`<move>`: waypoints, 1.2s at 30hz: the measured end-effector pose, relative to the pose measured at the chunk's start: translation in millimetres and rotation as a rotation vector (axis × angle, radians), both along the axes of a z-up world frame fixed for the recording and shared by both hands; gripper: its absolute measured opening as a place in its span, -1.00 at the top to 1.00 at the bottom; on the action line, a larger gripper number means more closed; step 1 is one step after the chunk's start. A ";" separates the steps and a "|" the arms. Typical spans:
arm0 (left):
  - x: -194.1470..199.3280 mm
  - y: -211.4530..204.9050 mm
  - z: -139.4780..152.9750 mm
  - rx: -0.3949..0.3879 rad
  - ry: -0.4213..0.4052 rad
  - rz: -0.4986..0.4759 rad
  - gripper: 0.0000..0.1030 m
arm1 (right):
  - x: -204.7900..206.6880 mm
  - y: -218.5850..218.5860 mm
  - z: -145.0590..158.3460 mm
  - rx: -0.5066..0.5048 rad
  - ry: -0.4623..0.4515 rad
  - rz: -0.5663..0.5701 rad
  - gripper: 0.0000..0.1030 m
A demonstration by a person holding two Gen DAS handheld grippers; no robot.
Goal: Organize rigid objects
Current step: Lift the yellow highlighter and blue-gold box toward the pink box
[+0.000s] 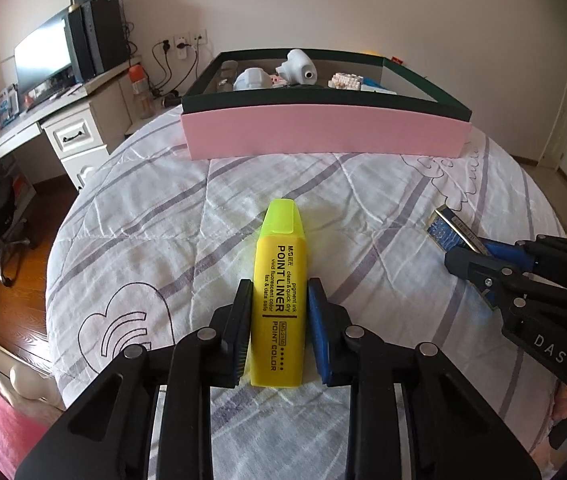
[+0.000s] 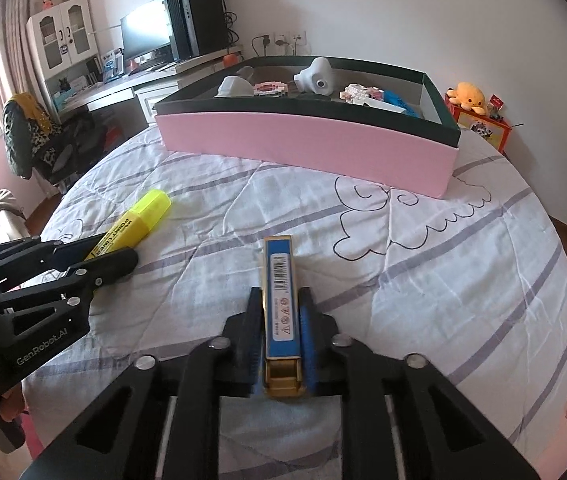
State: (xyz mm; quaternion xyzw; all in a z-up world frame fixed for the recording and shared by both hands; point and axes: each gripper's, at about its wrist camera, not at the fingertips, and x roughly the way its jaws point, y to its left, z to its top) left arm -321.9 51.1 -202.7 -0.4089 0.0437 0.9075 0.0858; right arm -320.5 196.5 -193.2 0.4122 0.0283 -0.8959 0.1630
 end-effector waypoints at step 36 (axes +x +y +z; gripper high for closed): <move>-2.8 10.4 103.7 -0.049 0.200 -0.079 0.49 | 1.2 10.4 96.6 -0.061 0.162 0.031 0.70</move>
